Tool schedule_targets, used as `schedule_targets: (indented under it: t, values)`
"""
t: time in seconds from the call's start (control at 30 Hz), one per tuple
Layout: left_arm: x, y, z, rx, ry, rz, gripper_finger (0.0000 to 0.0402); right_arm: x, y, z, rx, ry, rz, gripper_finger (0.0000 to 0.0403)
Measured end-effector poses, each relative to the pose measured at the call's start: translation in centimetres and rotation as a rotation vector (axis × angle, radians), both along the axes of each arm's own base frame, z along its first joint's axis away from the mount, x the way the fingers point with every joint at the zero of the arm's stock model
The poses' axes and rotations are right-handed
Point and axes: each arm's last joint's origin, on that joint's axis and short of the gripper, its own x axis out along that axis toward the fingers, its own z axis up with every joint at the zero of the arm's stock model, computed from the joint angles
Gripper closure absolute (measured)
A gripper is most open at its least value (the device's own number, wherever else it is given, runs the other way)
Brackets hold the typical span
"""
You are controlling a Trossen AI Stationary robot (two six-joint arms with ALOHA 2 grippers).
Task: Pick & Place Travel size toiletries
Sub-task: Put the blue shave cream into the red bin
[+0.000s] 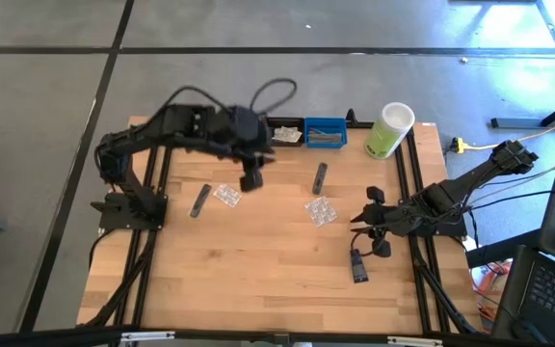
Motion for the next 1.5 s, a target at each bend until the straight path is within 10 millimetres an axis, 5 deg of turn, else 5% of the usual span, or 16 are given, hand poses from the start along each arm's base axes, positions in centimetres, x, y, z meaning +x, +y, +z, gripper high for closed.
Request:
schedule_targets:
  t: [0.2,0.37,0.6,0.9,1.2,1.5]
  values:
    - [1.6,-4.2,-2.7,0.065,0.010,-0.118,0.0325,0.2,0.1,0.2,0.015,-0.026,0.000,0.0269]
    - [1.1,-7.1,-7.0,0.094,-0.001,-0.141,0.0337,1.1,0.5,1.1,0.062,-0.156,-0.030,0.0259]
    - [-2.6,-9.7,-14.1,0.044,-0.181,-0.222,0.0350,1.8,1.0,1.8,0.120,-0.239,-0.020,0.0250]
    - [-8.4,-9.2,-20.1,-0.001,-0.406,-0.218,0.0348,3.6,1.6,1.8,0.160,-0.327,-0.098,0.0255]
    - [-12.3,-7.9,-22.6,-0.053,-0.466,-0.209,0.0352,5.0,2.6,-1.5,0.180,-0.145,-0.177,0.0304]
    - [-14.4,-7.0,-21.7,0.056,-0.537,-0.208,0.0350,4.8,2.8,-4.7,0.258,0.123,-0.304,0.0306]
